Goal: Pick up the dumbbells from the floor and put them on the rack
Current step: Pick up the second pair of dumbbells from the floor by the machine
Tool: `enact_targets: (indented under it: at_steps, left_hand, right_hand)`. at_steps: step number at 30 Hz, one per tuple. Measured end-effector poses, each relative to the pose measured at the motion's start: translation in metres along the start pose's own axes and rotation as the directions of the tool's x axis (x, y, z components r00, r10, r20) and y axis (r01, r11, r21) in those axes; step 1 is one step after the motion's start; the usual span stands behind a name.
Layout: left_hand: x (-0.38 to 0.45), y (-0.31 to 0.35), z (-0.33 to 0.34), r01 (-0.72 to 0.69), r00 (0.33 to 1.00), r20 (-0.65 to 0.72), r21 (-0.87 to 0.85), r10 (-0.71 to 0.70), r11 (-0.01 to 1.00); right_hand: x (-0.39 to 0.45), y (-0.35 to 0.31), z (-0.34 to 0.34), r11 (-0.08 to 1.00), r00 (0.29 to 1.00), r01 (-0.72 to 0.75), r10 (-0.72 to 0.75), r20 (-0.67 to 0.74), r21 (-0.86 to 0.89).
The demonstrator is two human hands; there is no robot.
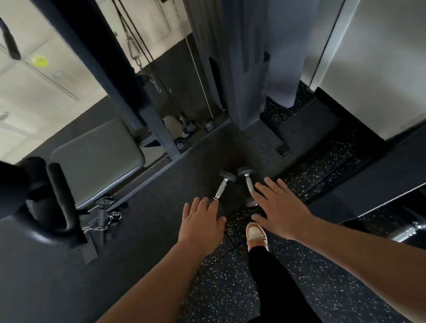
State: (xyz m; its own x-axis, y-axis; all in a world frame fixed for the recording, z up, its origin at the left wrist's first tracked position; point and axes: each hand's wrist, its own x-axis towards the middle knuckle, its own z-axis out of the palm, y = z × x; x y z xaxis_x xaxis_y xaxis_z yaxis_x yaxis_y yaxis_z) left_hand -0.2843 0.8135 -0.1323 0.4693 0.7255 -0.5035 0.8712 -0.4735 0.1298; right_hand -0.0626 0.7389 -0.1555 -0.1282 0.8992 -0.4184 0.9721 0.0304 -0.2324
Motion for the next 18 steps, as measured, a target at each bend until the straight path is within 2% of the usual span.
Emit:
enact_targets:
  at_steps: [4,9,14,18]
  left_hand:
    - [0.053,-0.009,0.007,-0.048,0.999,0.025,0.06,0.046,0.997]
    - [0.132,-0.031,0.045,-0.071,0.991,0.119,0.089,0.06,0.994]
    - [0.207,-0.062,0.103,-0.111,0.975,0.206,0.14,0.081,0.984]
    - [0.272,-0.091,0.174,-0.124,0.965,0.246,0.14,0.087,0.982]
  right_hand:
    - [0.037,0.013,0.019,0.999,1.0,-0.001,0.001,0.02,0.032]
    - [0.092,0.039,0.075,0.997,0.99,-0.055,0.047,0.133,0.057]
    - [0.153,0.062,0.135,0.989,0.973,-0.13,0.112,0.204,0.075]
    - [0.209,0.08,0.192,0.974,0.951,-0.203,0.173,0.254,0.096]
